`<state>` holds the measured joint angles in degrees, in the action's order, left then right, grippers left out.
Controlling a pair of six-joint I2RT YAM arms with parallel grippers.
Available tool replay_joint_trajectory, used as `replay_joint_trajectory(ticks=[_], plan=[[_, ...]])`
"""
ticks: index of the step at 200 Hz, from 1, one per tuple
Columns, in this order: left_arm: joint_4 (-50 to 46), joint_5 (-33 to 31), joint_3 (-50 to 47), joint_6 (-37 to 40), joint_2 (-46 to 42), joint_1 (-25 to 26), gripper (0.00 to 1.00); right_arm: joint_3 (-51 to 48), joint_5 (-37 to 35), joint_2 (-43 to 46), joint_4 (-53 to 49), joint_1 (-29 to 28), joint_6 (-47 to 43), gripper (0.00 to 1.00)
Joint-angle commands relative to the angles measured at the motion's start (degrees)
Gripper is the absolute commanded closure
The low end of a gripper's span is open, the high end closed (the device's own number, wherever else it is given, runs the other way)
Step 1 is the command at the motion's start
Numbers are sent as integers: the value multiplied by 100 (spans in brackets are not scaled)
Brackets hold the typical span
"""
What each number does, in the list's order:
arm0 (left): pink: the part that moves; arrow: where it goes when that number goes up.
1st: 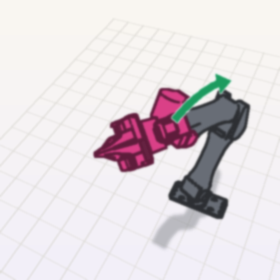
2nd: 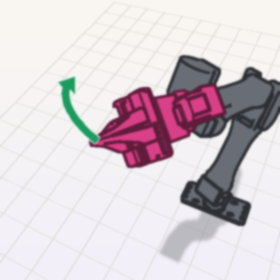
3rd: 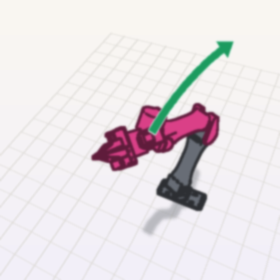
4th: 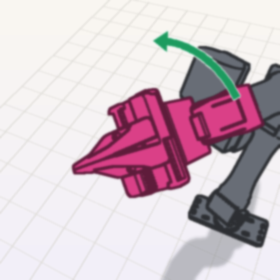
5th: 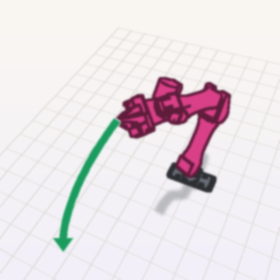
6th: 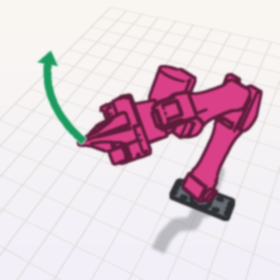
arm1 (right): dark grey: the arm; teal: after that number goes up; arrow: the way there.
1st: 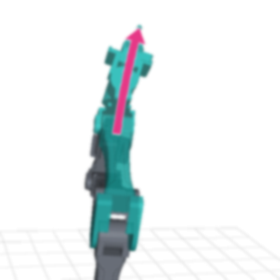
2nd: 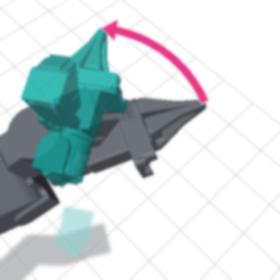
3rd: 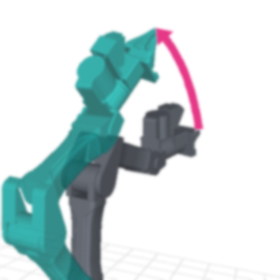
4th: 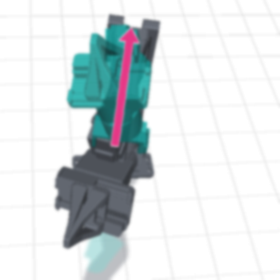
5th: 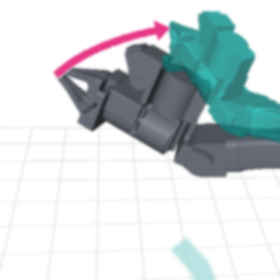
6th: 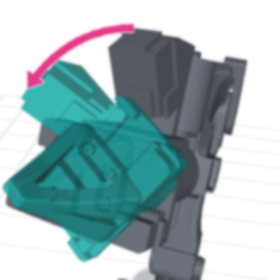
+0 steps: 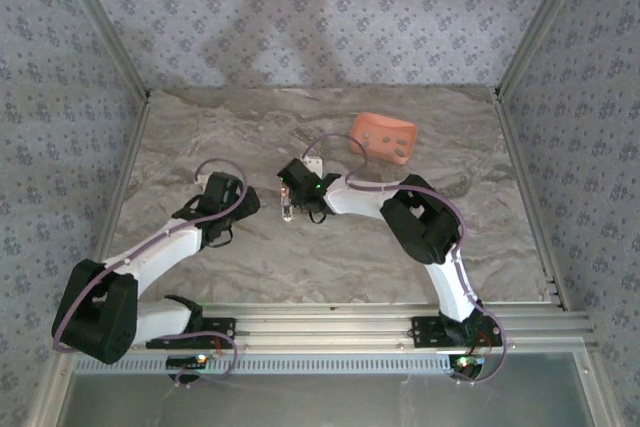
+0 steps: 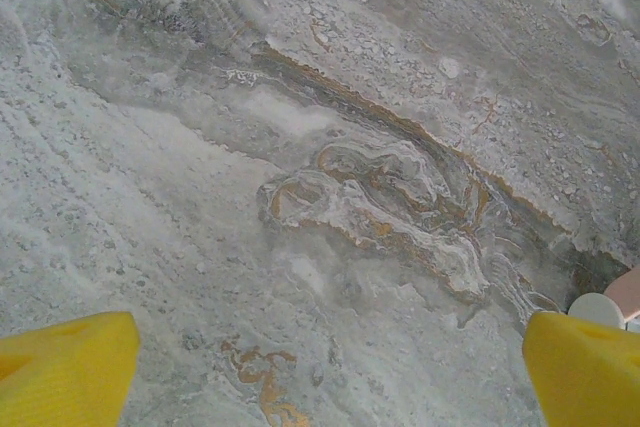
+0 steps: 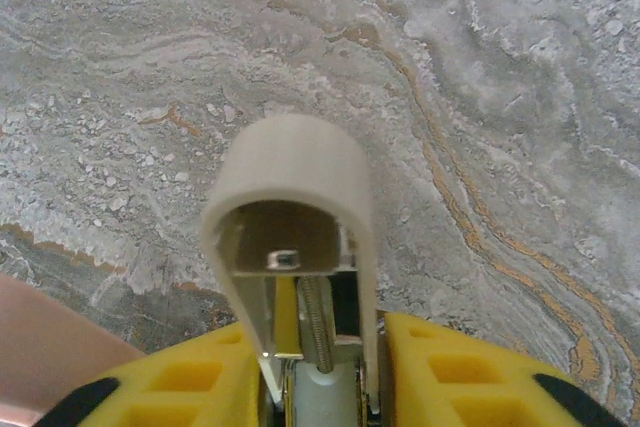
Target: Load the staples into the stapler
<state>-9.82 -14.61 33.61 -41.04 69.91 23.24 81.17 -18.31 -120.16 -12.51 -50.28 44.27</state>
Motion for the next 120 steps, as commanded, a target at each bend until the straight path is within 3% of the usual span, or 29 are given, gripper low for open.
replay_joint_trajectory(ticks=[1, 36, 120], plan=[[104, 41, 41, 43, -3, -39, 2, 9, -208, 83, -182, -77, 108, 58], [191, 105, 40, 87, -6, -39, 2, -64, -286, 372, -203, -161, 39, 51], [448, 610, -237, 213, -378, -39, 2, -627, -422, 1409, -228, -398, -175, 46]])
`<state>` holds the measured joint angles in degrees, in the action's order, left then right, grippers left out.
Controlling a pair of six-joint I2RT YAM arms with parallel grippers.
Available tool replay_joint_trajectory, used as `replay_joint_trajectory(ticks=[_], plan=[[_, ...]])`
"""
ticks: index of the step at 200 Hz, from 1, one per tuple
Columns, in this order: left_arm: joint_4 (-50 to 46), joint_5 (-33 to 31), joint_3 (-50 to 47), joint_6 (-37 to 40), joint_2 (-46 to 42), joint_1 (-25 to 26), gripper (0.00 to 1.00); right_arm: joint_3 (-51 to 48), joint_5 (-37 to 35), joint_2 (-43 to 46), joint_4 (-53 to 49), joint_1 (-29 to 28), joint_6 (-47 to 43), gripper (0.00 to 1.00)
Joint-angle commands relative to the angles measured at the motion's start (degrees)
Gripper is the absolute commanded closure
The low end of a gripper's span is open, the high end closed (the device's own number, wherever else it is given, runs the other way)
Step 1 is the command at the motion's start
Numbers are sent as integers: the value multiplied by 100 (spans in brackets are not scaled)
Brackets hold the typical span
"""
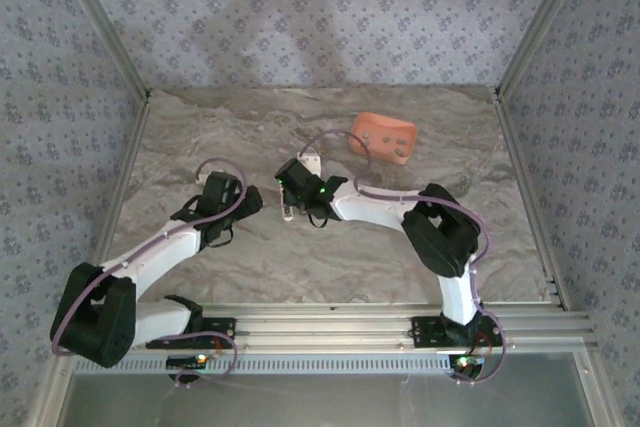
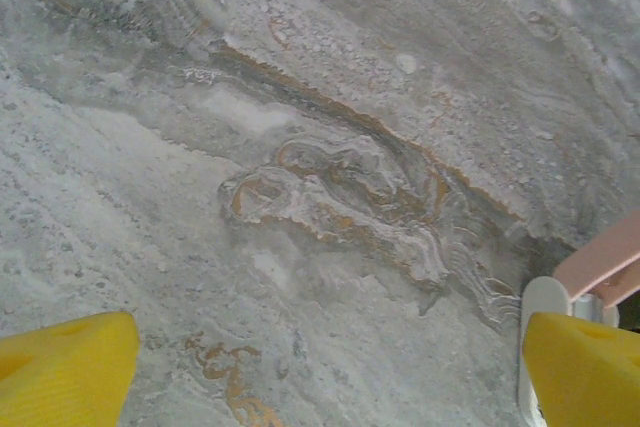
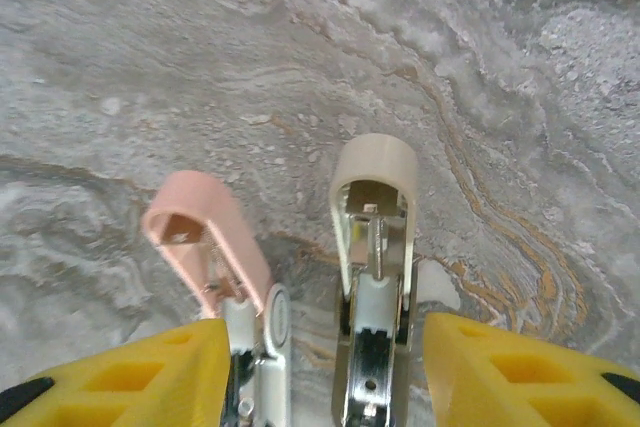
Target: Load the staples into the stapler
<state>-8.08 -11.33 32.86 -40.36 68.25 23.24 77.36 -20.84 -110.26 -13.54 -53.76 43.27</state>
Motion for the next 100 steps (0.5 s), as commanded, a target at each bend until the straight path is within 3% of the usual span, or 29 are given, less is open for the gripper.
replay_joint_trajectory(ticks=[1, 55, 100], plan=[[281, 290, -165, 148, -214, -39, 2, -256, -167, 431, -119, -49, -74, 46], [679, 1292, -144, 665, -195, -31, 9, -737, 231, 1153, -351, 2, -86, 47], [235, 1565, 646, 949, 725, 199, 14, -1727, 904, 2009, 64, 512, -76, 47]])
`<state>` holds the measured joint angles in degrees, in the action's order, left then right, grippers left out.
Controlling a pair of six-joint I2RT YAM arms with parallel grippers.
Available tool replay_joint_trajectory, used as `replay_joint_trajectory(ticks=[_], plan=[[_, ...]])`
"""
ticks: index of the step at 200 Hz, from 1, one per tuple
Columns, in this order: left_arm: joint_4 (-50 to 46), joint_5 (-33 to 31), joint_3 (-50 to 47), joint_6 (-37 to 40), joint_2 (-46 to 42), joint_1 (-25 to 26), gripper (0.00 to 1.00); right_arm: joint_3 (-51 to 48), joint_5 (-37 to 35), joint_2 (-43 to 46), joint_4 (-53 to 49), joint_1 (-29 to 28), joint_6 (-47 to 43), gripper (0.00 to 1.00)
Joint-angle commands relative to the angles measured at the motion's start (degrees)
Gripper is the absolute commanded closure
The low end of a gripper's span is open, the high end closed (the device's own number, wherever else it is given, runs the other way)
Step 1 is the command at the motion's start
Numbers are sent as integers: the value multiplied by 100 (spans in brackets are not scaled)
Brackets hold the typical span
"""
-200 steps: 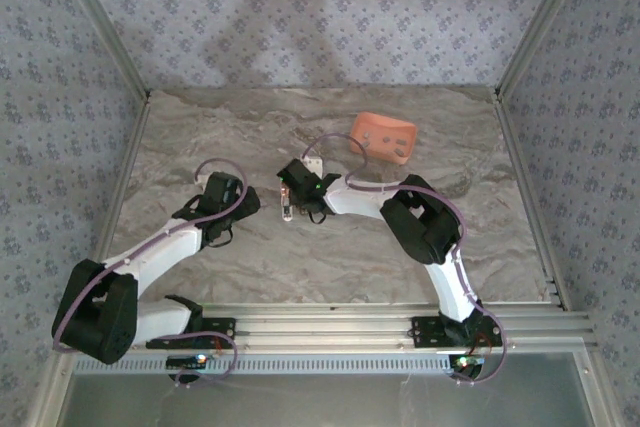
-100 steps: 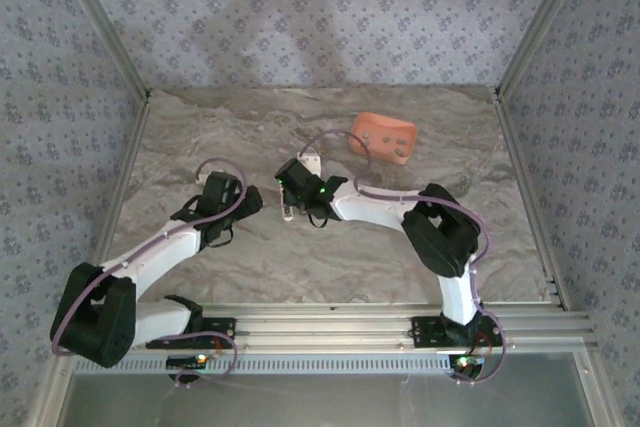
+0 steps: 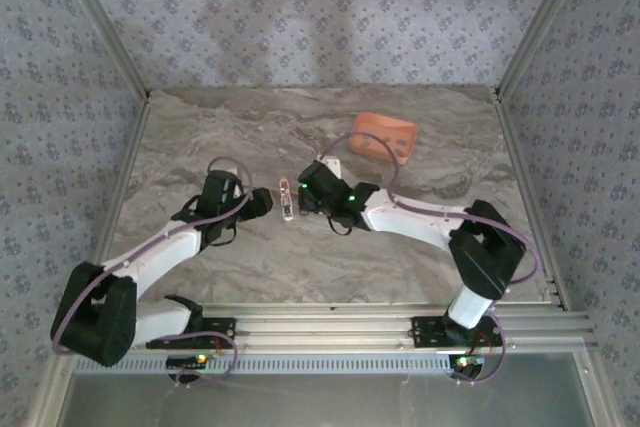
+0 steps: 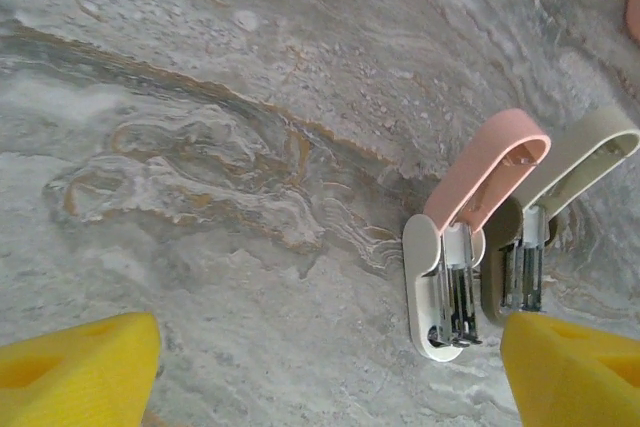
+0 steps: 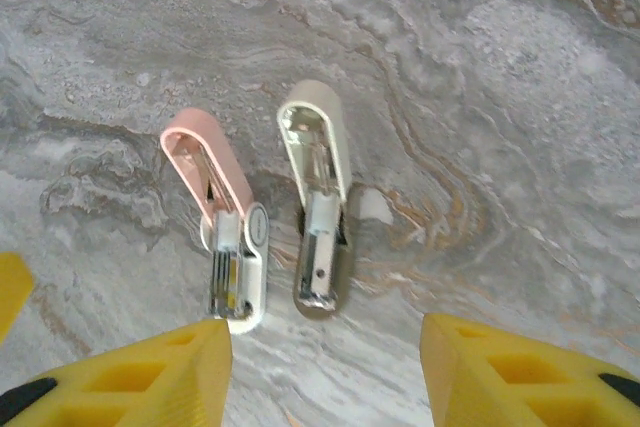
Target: Load the staples into the stapler
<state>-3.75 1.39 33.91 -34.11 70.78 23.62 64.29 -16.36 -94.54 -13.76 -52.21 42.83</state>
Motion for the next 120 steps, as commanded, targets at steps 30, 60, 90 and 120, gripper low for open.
replay_joint_trajectory(ticks=[30, 60, 90, 120], plan=[[-627, 38, 1221, 453, 1236, 557, 18, -919, 887, 792, 440, 868, -204, 47], [-1209, -349, 1885, 531, 1893, 858, 24, -1302, 1221, 943, 800, 1176, -373, 48], [-1669, -620, 2232, 642, 2189, 924, 32, -1697, 1347, 1095, 1082, 1267, -311, 48], [-1755, -636, 2369, 616, 2311, 978, 33, -1907, 1454, 1157, 1214, 1366, -288, 48]])
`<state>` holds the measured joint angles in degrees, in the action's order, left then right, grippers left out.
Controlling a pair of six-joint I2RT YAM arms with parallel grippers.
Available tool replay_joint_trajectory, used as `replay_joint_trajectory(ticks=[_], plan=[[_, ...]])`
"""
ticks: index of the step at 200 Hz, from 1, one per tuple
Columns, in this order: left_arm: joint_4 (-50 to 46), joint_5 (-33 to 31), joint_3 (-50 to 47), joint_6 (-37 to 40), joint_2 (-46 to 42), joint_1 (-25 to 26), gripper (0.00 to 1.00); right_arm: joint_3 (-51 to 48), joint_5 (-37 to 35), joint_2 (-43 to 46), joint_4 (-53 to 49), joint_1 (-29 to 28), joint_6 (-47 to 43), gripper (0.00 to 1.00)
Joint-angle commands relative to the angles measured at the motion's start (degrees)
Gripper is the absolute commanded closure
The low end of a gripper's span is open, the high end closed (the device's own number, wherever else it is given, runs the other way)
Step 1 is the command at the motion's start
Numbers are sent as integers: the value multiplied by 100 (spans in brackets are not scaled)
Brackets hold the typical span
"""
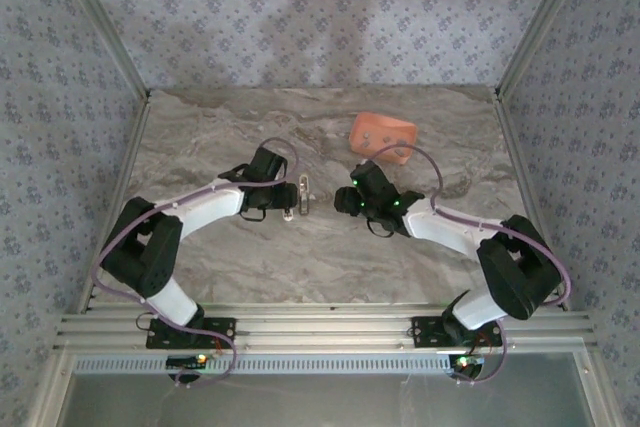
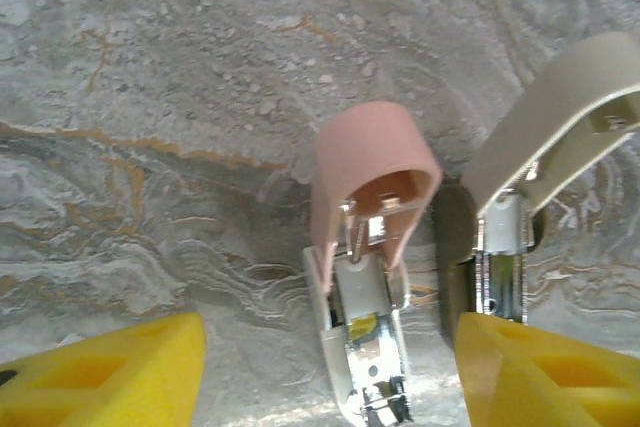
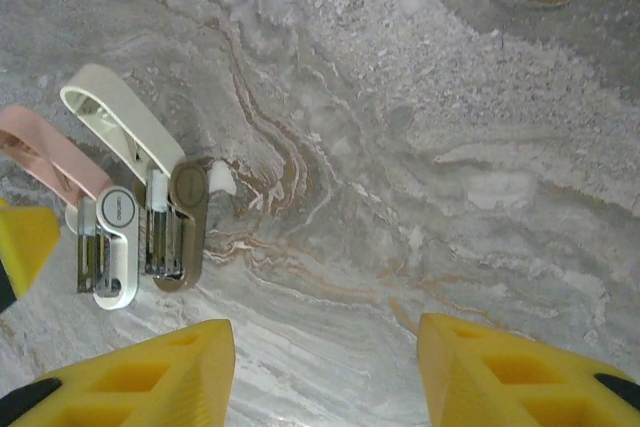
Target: Load the staples into the stapler
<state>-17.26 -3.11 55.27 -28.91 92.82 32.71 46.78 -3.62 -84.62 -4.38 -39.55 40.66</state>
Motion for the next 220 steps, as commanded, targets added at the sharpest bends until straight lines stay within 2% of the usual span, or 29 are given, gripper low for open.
replay_joint_trajectory(ticks=[1, 65, 220], plan=[[-407, -188, 236, 96, 111, 73, 33, -159, 183, 165, 287, 99, -74, 48], [-675, -282, 687, 69, 583, 286, 37, -356, 345, 220, 468, 210, -45, 49], [-858, -354, 1083, 58, 1136, 318, 45, -657, 386, 390, 580, 295, 21, 49]])
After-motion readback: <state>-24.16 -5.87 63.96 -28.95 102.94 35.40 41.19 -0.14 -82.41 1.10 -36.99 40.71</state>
